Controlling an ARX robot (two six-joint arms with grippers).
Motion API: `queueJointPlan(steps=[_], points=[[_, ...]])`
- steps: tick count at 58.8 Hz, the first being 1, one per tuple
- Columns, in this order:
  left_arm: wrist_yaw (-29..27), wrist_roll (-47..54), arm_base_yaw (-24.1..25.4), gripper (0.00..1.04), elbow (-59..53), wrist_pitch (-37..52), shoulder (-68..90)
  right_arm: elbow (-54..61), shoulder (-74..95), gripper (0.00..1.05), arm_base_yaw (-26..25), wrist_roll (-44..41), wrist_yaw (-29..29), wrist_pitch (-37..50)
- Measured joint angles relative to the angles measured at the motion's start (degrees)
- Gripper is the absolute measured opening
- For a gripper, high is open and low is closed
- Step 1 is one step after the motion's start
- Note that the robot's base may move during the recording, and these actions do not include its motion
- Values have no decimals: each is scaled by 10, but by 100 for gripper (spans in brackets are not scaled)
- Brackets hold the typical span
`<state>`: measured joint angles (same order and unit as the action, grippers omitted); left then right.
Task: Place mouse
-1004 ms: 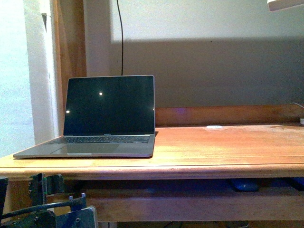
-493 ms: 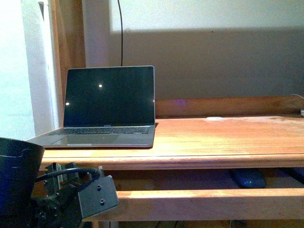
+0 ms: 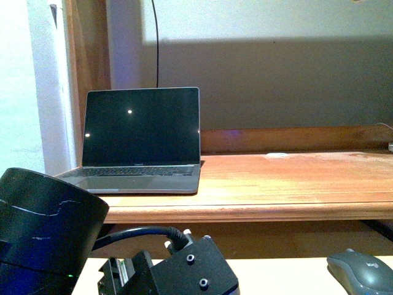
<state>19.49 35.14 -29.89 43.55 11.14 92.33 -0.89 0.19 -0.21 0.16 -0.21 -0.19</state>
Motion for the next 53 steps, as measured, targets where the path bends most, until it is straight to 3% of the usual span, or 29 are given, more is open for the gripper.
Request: queueJointPlan(steps=[10, 15, 20, 37, 44, 53], points=[[46, -133, -24, 97, -1, -10, -29, 0, 0, 97, 0, 0, 0, 0], [35, -266, -29, 97, -6, 51, -37, 0, 0, 97, 0, 0, 0, 0], [-34, -358, -15, 97, -1, 109, -42, 0, 0, 97, 0, 0, 0, 0], [-296, -375, 30, 97, -13, 185, -121, 0, 0, 97, 0, 0, 0, 0], [-376, -378, 22, 97, -66, 189, -192, 0, 0, 97, 0, 0, 0, 0], [-440, -396, -19, 97, -145, 169, -286, 0, 0, 97, 0, 0, 0, 0]])
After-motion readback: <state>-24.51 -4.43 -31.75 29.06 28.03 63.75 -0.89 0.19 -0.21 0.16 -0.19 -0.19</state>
